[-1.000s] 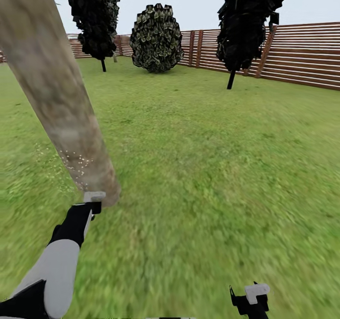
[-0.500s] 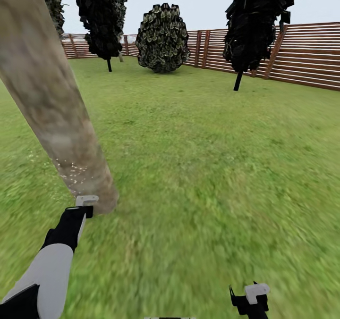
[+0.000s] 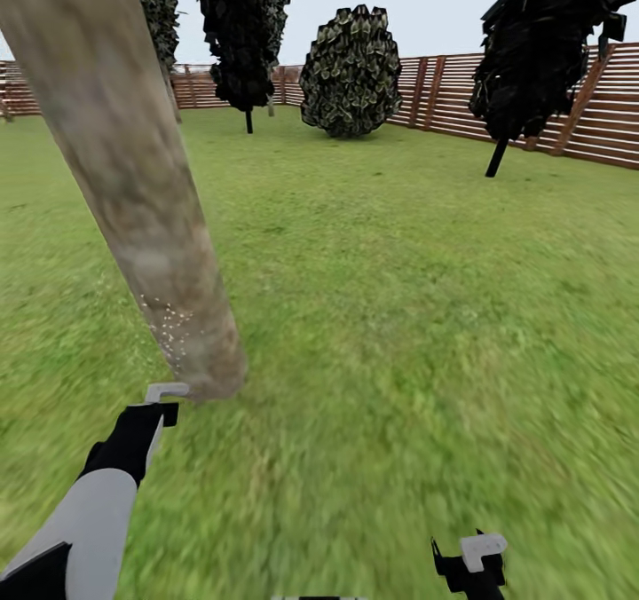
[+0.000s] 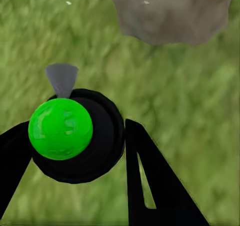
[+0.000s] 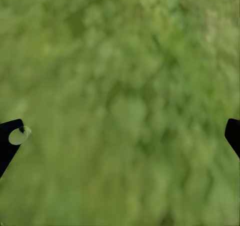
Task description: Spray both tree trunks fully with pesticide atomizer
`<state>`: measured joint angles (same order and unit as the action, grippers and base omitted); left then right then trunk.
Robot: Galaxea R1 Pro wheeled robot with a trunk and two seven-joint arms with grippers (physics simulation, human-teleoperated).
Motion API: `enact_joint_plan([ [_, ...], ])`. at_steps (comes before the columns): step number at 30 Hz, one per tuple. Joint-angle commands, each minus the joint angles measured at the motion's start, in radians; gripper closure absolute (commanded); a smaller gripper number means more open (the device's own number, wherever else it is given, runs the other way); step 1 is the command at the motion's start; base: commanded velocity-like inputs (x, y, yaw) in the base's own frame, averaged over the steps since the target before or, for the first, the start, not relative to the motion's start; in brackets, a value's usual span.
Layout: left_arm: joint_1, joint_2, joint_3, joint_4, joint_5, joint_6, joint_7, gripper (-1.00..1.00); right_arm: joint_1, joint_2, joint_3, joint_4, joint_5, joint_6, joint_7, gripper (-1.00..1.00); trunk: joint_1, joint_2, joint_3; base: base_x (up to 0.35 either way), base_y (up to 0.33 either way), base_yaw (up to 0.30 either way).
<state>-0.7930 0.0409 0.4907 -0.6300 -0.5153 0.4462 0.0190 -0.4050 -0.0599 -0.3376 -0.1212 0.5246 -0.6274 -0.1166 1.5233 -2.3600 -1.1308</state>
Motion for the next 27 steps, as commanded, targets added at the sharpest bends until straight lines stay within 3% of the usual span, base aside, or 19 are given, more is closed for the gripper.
enact_joint_plan([
  [1,0.000,-0.001,-0.001,0.000,0.000,-0.002,0.000,1.00,0.000,0.000,0.000,0.000,0.000,0.000,0.000,-1.00,0.000,0.000,0.000,0.071,-0.034,0.162],
  [16,0.000,-0.007,-0.001,0.000,0.001,-0.006,0.001,1.00,0.000,-0.001,0.000,0.000,0.000,0.000,0.000,-1.00,0.000,0.000,0.000,0.096,-0.232,0.020],
  [27,0.000,0.000,0.002,-0.002,0.001,-0.003,0.006,1.00,0.000,-0.001,0.000,0.000,0.000,0.000,0.000,-1.00,0.000,0.000,0.000,0.000,-0.275,0.260],
])
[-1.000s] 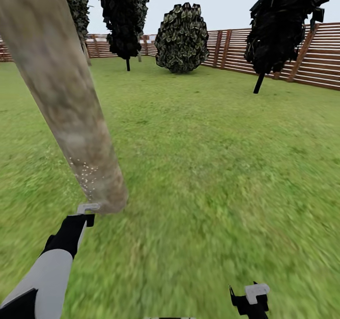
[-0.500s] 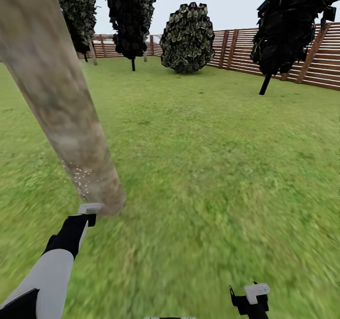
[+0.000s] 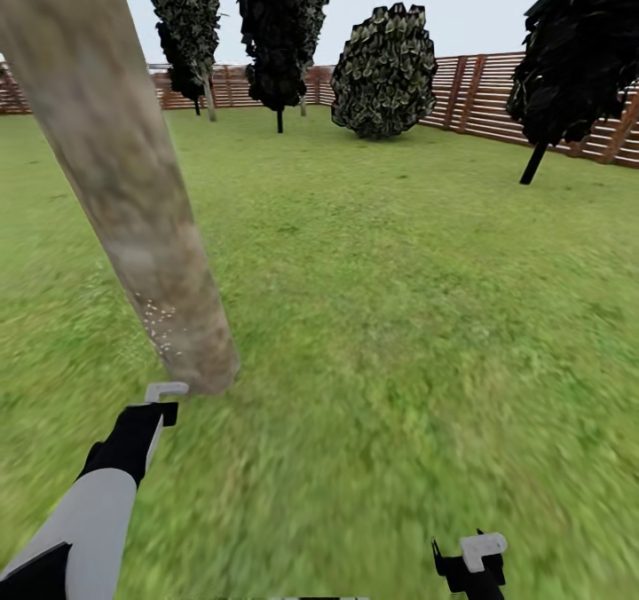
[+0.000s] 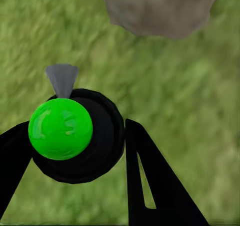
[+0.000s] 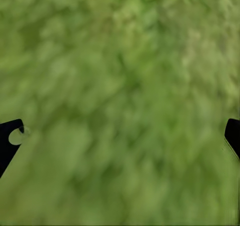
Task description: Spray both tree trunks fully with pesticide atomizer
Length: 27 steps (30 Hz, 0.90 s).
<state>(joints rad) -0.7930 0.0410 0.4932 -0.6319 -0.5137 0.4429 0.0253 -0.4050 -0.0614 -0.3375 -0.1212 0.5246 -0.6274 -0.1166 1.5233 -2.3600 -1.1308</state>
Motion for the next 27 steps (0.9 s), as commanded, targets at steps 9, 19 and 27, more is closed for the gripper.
enact_joint_plan([
  [9,0.000,0.000,0.002,0.000,-0.002,0.001,0.002,1.00,0.000,0.000,0.000,0.000,0.000,0.000,0.000,-1.00,0.000,0.000,0.000,0.131,-0.260,0.069],
  [19,0.000,0.000,-0.001,-0.005,-0.006,0.005,0.002,1.00,0.000,0.000,0.000,0.000,0.000,0.000,0.000,-1.00,0.000,0.000,0.000,0.093,-0.261,0.133],
  [27,0.000,0.001,0.007,-0.005,-0.005,0.005,0.002,1.00,0.000,0.000,0.000,0.000,0.000,0.000,0.000,-1.00,0.000,0.000,0.000,0.012,-0.277,0.276],
])
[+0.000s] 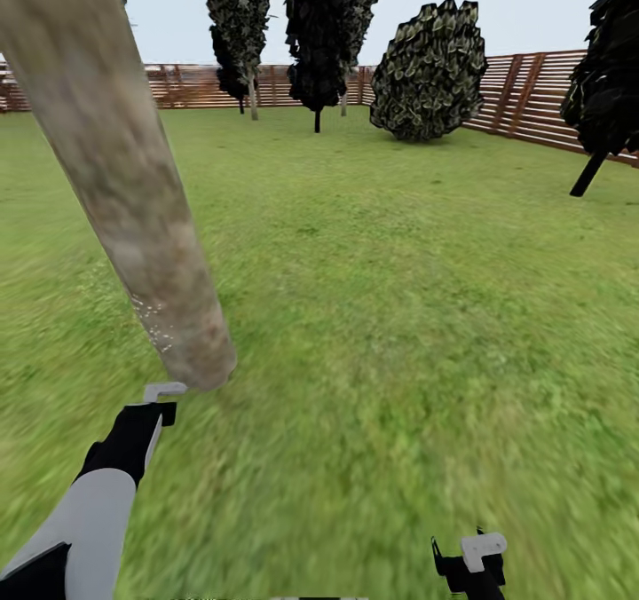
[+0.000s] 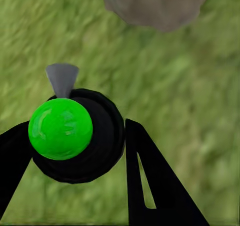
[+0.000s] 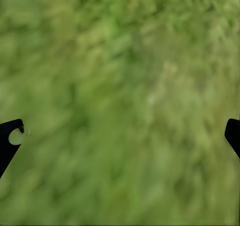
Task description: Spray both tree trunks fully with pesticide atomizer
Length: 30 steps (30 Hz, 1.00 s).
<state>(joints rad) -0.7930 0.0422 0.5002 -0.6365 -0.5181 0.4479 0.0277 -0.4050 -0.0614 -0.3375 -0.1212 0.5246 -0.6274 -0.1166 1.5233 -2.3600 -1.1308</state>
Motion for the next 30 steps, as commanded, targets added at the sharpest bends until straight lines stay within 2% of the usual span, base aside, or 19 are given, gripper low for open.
enact_joint_plan([
  [1,0.000,0.000,0.000,0.000,0.000,0.000,0.000,1.00,0.000,0.000,0.000,0.000,0.000,0.000,0.000,-1.00,0.000,0.000,0.000,0.072,-0.277,0.276],
  [5,0.000,0.001,0.001,0.000,0.000,0.000,0.000,1.00,0.000,0.000,0.000,0.000,0.000,0.000,0.000,-1.00,0.000,0.000,0.000,0.134,-0.263,0.188],
  [13,0.000,-0.001,0.001,0.000,0.000,-0.003,0.000,1.00,0.000,-0.002,0.000,0.000,0.000,0.000,0.000,-1.00,0.000,0.000,0.000,0.182,-0.233,0.009],
  [21,0.000,0.001,0.001,0.000,-0.001,-0.003,0.001,1.00,0.000,-0.001,0.000,0.000,0.000,0.000,0.000,-1.00,0.000,0.000,0.000,0.024,-0.270,0.016],
  [30,0.000,0.001,0.003,-0.001,0.003,-0.005,0.004,1.00,0.000,0.000,0.000,0.000,0.000,0.000,0.000,-1.00,0.000,0.000,0.000,0.050,-0.269,0.258],
])
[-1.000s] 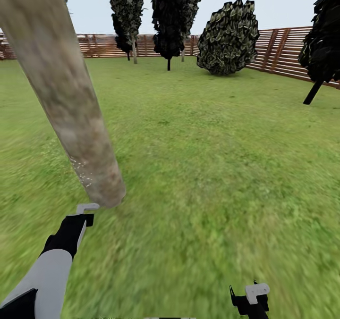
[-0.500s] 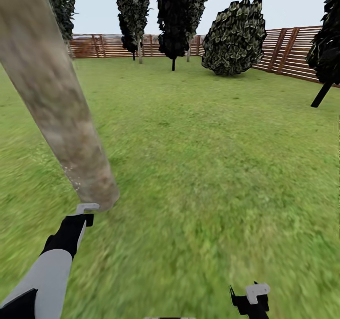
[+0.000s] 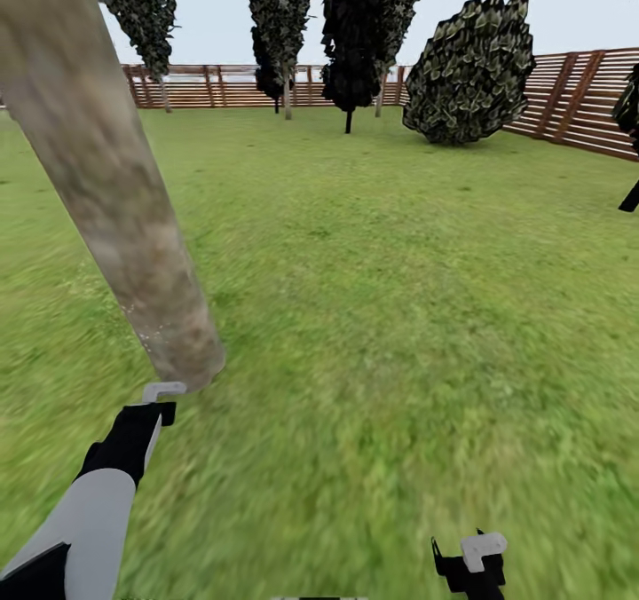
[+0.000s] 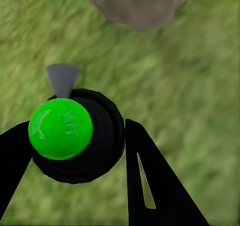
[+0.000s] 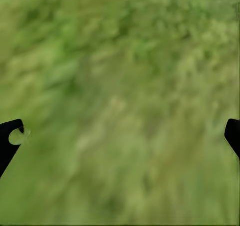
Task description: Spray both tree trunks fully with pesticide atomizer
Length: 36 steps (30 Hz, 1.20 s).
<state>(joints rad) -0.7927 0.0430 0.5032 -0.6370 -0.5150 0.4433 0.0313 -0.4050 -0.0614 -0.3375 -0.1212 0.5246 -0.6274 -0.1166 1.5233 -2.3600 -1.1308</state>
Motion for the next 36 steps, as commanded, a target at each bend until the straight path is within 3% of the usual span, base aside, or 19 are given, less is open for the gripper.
enact_joint_plan([
  [1,0.000,-0.001,0.000,0.000,0.000,0.000,0.000,1.00,0.000,0.000,0.000,0.001,0.000,0.000,0.000,-1.00,0.000,0.000,0.000,0.151,-0.228,0.277],
  [13,-0.010,0.005,-0.003,-0.023,0.004,-0.004,-0.015,1.00,0.000,-0.003,0.000,0.000,-0.001,-0.001,-0.001,-1.00,0.000,0.000,0.000,0.029,-0.033,0.206],
  [18,-0.066,-0.007,-0.006,-0.032,0.004,0.005,-0.042,1.00,0.000,-0.006,0.000,0.000,-0.002,0.000,-0.002,-1.00,0.000,0.000,0.000,0.000,0.000,0.003],
  [20,-0.087,0.049,-0.001,-0.034,0.006,0.007,-0.090,1.00,0.000,-0.007,0.000,0.000,-0.002,-0.001,-0.002,-1.00,0.000,0.000,0.000,0.000,0.000,0.000],
  [21,-0.088,0.063,-0.005,-0.034,0.005,0.007,-0.118,1.00,0.000,-0.008,-0.001,0.000,-0.002,-0.001,-0.002,-1.00,0.000,0.000,0.000,0.000,0.000,0.000],
  [24,-0.089,0.057,-0.009,-0.034,0.003,0.008,-0.179,1.00,0.000,-0.008,0.000,0.000,-0.002,0.000,-0.002,-1.00,0.000,0.000,0.000,0.000,0.000,0.000],
  [26,-0.101,0.038,-0.012,-0.035,0.003,0.008,-0.188,1.00,0.000,-0.008,-0.001,0.000,-0.002,0.000,-0.002,-1.00,0.000,0.000,0.000,0.000,0.000,0.000],
  [29,-0.131,0.031,-0.015,-0.035,0.004,0.012,-0.191,1.00,0.000,-0.008,0.000,0.000,-0.002,0.000,-0.002,-1.00,0.000,0.000,0.000,0.000,0.000,0.000],
  [32,-0.153,0.044,-0.015,-0.036,0.005,0.021,-0.192,1.00,0.000,-0.008,0.000,0.000,-0.002,0.000,-0.002,-1.00,0.000,0.000,0.000,0.000,0.000,0.000],
  [35,-0.165,0.087,-0.014,-0.036,0.006,0.048,-0.194,1.00,0.000,-0.008,0.000,-0.001,-0.003,0.000,-0.002,-1.00,0.000,0.000,0.000,0.000,0.000,0.000],
  [36,-0.162,0.090,-0.016,-0.036,0.005,0.049,-0.195,1.00,0.000,-0.008,0.000,0.000,-0.003,0.000,-0.002,-1.00,0.000,0.000,0.000,0.000,0.000,0.000],
])
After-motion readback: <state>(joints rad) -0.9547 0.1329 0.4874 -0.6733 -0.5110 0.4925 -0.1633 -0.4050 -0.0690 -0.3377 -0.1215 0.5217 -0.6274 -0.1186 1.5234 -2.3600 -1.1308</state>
